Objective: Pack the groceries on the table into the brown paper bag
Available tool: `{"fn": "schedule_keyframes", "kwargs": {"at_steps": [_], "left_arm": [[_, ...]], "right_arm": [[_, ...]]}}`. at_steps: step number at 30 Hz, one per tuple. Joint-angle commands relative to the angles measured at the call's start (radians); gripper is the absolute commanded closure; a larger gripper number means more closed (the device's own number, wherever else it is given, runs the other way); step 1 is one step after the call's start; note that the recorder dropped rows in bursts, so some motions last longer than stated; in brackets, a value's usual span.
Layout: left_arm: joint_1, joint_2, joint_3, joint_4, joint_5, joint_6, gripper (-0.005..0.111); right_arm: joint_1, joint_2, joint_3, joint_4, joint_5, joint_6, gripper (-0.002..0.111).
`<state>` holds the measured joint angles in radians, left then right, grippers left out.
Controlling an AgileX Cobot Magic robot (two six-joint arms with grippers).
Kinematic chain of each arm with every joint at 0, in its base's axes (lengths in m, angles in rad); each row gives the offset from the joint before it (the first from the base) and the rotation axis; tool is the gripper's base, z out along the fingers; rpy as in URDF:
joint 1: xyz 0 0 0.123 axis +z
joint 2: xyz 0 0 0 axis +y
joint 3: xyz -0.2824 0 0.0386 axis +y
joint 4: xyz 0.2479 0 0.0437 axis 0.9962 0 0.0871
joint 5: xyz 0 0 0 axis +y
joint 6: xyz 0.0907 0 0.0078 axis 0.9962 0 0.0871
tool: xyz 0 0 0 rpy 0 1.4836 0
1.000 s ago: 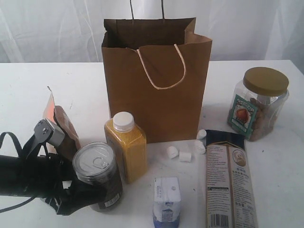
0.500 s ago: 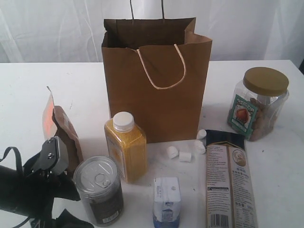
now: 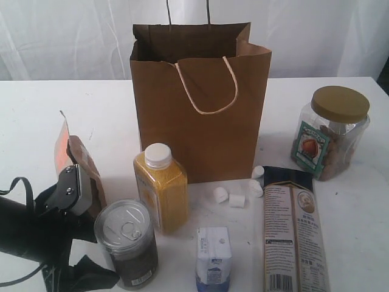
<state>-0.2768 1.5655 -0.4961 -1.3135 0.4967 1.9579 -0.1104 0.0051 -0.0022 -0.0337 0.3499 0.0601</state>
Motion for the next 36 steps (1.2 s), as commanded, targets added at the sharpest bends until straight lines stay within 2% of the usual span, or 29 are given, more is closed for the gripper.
{"fn": "schedule_keyframes", "kwargs": {"at_steps": [1, 11, 16, 21, 29, 36], "left_arm": [[-0.015, 0.012, -0.023, 0.0, 0.029, 0.161, 0.026], [-0.015, 0.033, -0.039, -0.057, 0.192, 0.161, 0.026], [-0.015, 0.04, -0.062, -0.097, 0.156, 0.161, 0.026], [-0.015, 0.08, -0.076, -0.14, 0.21, 0.161, 0.026], [-0.015, 0.091, -0.076, -0.232, 0.208, 0.161, 0.026], [-0.015, 0.093, -0.076, -0.231, 0.193, 0.161, 0.026]], "right_arm": [[-0.008, -0.005, 0.002, 0.0, -0.002, 0.001, 0.108], [-0.008, -0.005, 0.002, 0.0, -0.002, 0.001, 0.108], [-0.008, -0.005, 0.002, 0.0, -0.002, 0.001, 0.108], [-0.008, -0.005, 0.002, 0.0, -0.002, 0.001, 0.108], [-0.008, -0.005, 0.002, 0.0, -0.002, 0.001, 0.108], [-0.008, -0.005, 0.002, 0.0, -0.002, 0.001, 0.108]]}}
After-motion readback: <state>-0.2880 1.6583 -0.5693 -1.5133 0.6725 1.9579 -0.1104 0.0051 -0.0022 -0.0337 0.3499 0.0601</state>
